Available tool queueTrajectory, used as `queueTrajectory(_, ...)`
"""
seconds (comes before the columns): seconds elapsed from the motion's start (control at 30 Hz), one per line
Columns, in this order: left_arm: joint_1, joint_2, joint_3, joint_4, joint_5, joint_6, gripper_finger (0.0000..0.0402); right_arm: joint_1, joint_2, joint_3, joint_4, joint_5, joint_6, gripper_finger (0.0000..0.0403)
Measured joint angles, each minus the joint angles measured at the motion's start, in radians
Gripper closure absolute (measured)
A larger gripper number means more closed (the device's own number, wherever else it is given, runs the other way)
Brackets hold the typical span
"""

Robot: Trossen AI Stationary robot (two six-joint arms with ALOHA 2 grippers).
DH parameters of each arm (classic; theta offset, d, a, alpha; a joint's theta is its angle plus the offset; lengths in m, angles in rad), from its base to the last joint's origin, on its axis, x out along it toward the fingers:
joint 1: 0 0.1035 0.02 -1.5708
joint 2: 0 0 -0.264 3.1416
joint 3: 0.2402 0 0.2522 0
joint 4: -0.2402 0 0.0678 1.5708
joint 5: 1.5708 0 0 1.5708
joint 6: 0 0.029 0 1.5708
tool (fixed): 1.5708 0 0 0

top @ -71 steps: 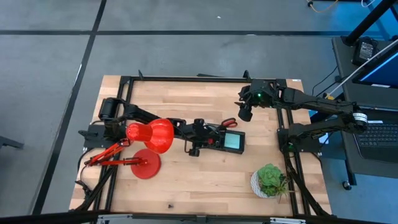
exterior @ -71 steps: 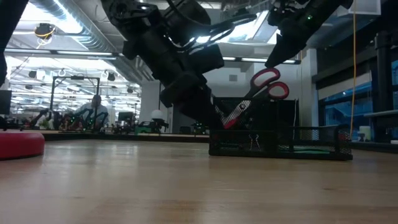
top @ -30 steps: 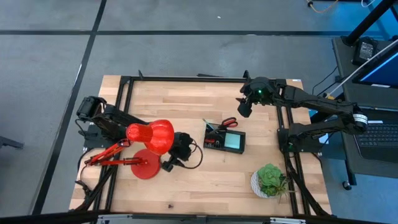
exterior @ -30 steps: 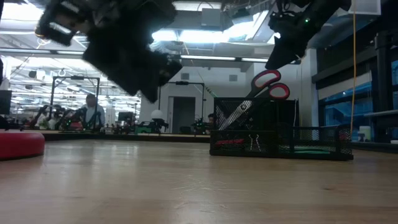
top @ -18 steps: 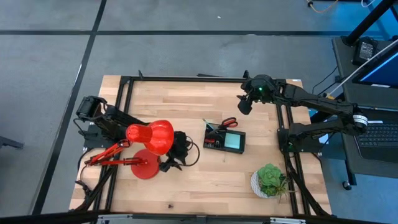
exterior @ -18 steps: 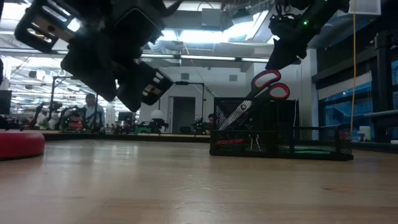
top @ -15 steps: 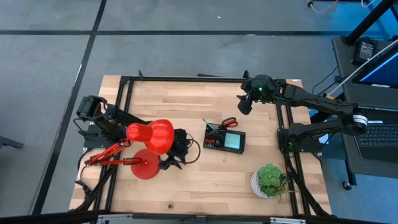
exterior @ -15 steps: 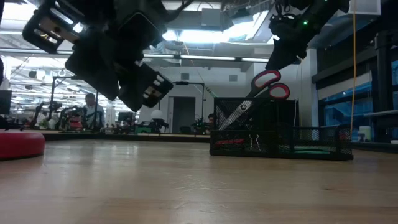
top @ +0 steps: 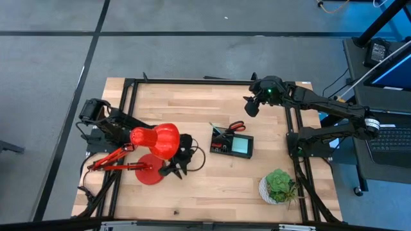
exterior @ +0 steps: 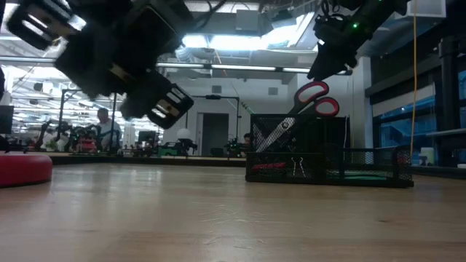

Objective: Pick and place office supplies into organizer
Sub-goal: Put the black binder clip into the black desk organizer

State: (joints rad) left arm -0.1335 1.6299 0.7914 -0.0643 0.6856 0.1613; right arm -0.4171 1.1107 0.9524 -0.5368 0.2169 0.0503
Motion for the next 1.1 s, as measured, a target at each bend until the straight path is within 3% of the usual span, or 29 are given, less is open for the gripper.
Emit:
queueTrajectory(0.27, -0.087, 0.0, 0.0, 0.001, -0.005, -0.109, 0.027, 0.0, 0.0, 0.0, -0.004, 0.001, 0.05, 0.0179)
queueTrajectory(0.57, -0.188, 0.001, 0.0, 0.018, -0.082, -0.154, 0.0264, 0.0, 0.0, 0.0, -0.005, 0.001, 0.08, 0.0179)
queueTrajectory(0.9, -0.244, 0.007, 0.0, 0.062, -0.096, -0.202, 0.0263, 0.001, 0.0, 0.0, -0.005, 0.001, 0.129, 0.0179)
queueTrajectory(1.1, -0.259, 0.007, 0.0, 0.069, -0.159, -0.172, 0.0263, 0.01, 0.0, 0.0, 0.0, 0.001, 0.127, 0.0179)
